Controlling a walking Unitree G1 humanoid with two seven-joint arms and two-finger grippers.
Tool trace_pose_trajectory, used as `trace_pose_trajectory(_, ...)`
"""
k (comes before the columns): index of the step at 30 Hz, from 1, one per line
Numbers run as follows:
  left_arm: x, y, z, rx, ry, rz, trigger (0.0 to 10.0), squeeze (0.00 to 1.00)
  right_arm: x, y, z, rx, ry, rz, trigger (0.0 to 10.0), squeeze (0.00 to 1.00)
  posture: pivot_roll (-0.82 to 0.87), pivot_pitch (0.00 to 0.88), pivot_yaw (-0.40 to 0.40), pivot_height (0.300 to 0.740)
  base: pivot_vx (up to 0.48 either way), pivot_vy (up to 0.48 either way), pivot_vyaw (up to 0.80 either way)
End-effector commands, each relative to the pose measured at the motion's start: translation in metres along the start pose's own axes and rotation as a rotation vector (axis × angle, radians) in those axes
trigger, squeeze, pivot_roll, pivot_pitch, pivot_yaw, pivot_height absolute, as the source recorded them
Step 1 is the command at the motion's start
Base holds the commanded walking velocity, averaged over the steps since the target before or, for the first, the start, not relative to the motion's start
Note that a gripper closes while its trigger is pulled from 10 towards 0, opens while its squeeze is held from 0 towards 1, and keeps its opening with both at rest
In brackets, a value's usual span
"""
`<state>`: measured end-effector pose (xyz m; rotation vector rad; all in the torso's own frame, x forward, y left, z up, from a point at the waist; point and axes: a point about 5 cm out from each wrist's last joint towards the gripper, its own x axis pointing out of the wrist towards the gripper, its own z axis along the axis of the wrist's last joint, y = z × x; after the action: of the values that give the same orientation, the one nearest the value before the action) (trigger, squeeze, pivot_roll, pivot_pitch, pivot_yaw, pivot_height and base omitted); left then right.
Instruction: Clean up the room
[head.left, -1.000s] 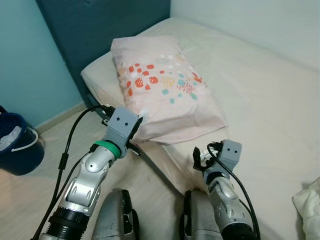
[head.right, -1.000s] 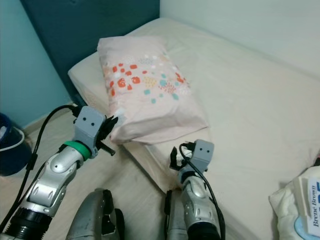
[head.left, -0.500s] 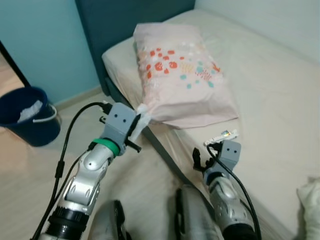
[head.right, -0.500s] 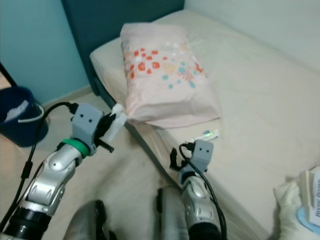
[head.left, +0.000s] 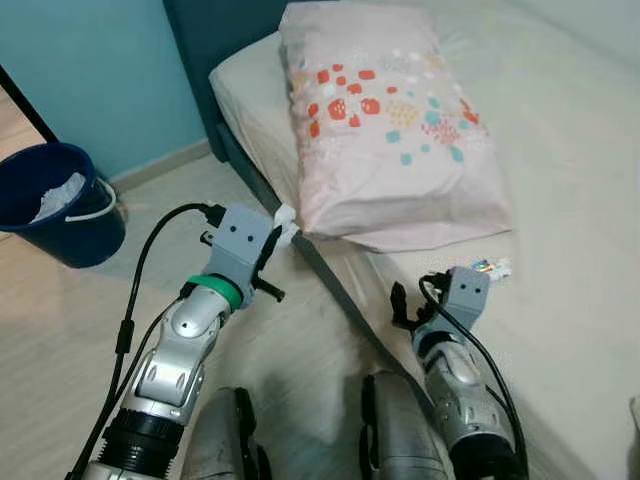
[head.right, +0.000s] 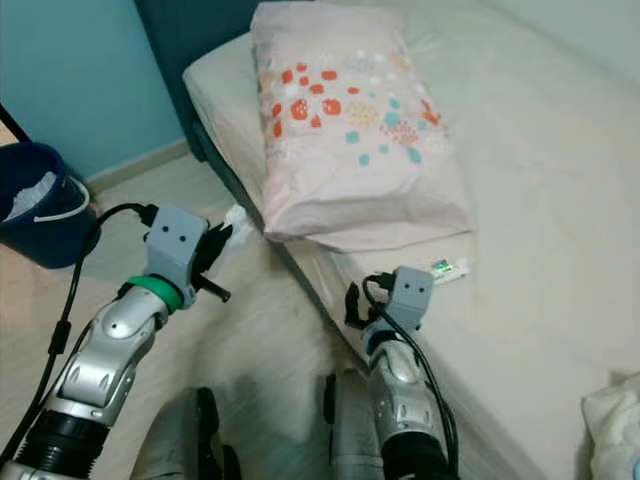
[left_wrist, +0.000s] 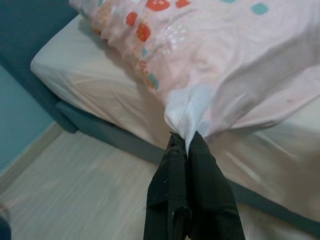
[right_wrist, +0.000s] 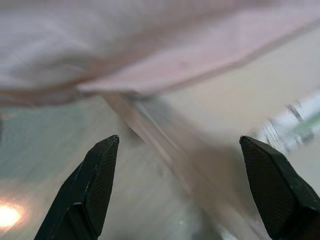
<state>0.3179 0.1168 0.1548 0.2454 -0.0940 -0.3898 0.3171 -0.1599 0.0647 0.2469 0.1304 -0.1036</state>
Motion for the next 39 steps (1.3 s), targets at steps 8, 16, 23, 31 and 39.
trace_pose_trajectory(8, -0.007, 0.002, -0.006, 0.007, 0.029, 0.004, 10.0, 0.00, 0.010, -0.032, 0.018, -0.170, -0.050, -0.138, 10.0, 0.00, 0.02, 0.169, 0.102, 0.611, 0.000, 0.000, 0.00)
trace_pose_trajectory(16, -0.012, 0.003, -0.008, 0.010, 0.043, 0.011, 10.0, 0.00, 0.019, -0.068, 0.029, -0.234, 0.019, -0.251, 10.0, 0.00, 0.04, 0.203, 0.099, 0.611, 0.000, 0.000, 0.00)
trace_pose_trajectory(23, -0.024, 0.007, -0.010, 0.021, 0.069, 0.013, 10.0, 0.00, 0.028, -0.078, 0.035, 0.051, 0.073, -0.342, 10.0, 0.00, 0.08, 0.262, 0.122, 0.611, 0.000, 0.000, 0.00)
trace_pose_trajectory(31, -0.033, 0.011, -0.011, 0.032, 0.095, 0.015, 10.0, 0.00, 0.040, -0.066, 0.039, 0.271, 0.124, -0.420, 10.0, 0.00, 0.11, 0.310, 0.132, 0.611, 0.000, 0.000, 0.00)
trace_pose_trajectory(39, -0.040, 0.010, -0.012, 0.032, 0.111, 0.017, 10.0, 0.00, 0.040, -0.065, 0.033, 0.264, 0.219, -0.456, 10.0, 0.00, 0.12, 0.337, 0.126, 0.611, 0.000, 0.000, 0.00)
